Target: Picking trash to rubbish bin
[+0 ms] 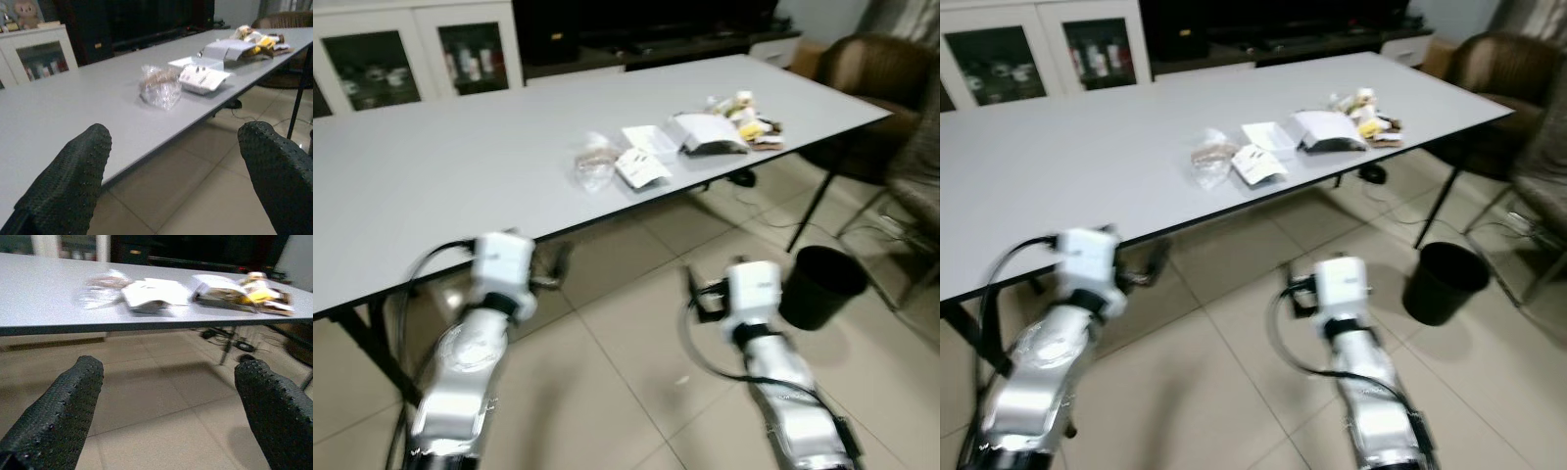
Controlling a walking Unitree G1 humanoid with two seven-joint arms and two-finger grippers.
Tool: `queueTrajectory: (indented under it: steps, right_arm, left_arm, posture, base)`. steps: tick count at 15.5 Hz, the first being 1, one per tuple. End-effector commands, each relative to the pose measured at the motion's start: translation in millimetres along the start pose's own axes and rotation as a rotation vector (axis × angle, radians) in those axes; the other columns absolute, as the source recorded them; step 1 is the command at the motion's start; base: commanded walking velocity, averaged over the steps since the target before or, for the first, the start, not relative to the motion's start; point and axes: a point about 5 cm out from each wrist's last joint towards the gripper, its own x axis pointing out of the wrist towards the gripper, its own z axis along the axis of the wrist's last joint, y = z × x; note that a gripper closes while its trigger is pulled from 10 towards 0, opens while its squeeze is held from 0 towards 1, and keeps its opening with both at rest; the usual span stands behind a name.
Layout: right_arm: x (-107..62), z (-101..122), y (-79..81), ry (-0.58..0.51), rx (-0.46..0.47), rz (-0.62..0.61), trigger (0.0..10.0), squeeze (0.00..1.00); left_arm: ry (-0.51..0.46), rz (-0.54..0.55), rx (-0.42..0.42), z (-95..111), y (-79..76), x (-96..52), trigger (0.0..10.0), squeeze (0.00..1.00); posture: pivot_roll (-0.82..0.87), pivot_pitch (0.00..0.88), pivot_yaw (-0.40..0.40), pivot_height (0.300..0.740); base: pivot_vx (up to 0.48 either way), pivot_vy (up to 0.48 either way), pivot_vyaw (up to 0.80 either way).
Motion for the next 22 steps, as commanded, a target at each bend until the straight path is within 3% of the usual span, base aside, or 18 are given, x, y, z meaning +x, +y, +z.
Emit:
queueTrajectory:
  steps: [1,22]
  right_arm:
    - [5.3,8.0,9.3,-0.028,0.003,0.028,10.0,0.0]
    - [11.8,22.4,5.9,-0.066,-0.032,0.042,10.0,0.0]
  left_arm:
    - [-0.017,0.031,0.018,5.4,11.9,1.4,10.0,0.0]
    - [-0.04,0.052,0.0,8.9,13.7,6.4,10.0,0.0]
  posture:
    - [0.01,0.0,-0.031,0.74]
    - [0.0,0.0,-0.035,0.74]
  base:
    - [0.439,0.0,0.0]
    - [0.461,0.0,0.0]
